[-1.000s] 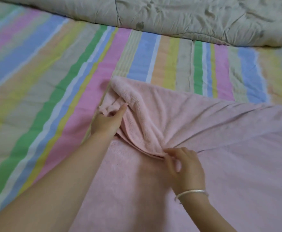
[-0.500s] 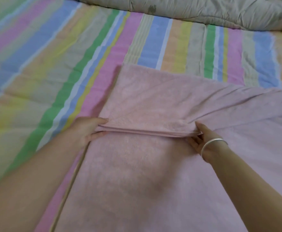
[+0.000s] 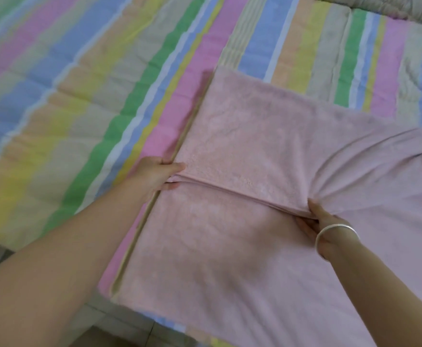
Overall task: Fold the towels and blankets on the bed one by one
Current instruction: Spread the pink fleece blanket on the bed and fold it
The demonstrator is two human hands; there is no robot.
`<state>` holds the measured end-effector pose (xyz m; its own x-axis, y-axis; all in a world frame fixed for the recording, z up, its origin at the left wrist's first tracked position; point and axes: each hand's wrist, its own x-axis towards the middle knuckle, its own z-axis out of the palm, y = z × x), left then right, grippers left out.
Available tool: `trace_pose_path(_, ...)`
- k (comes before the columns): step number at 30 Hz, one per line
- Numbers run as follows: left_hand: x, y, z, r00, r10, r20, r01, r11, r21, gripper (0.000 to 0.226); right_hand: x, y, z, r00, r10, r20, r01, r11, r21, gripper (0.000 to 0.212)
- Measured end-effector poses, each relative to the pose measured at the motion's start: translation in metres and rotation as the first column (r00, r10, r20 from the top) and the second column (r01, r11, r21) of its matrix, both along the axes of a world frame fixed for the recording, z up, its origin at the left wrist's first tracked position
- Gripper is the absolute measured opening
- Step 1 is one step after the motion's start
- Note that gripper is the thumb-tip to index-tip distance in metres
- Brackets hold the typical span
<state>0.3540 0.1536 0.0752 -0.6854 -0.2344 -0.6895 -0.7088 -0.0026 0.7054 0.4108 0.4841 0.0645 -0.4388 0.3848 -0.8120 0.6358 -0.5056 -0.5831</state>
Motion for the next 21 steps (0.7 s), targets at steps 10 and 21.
trace_pose_path(10, 0.003, 0.021, -0.021, 0.941, -0.328, -0.084, 0.153, 0.633, -0.759, 0.038, -0.007, 0.006, 0.001, 0.998, -0.03, 0.059, 0.035, 0.996, -0.082, 0.032)
trace_pose_path(21, 0.01, 0.226, 0.003, 0.432, -0.831, -0.35, 0.282, 0.493, -0.823, 0.035, -0.027, 0.121, 0.021, 0.883, -0.468, -0.033, 0.416, 0.813, -0.407, 0.073)
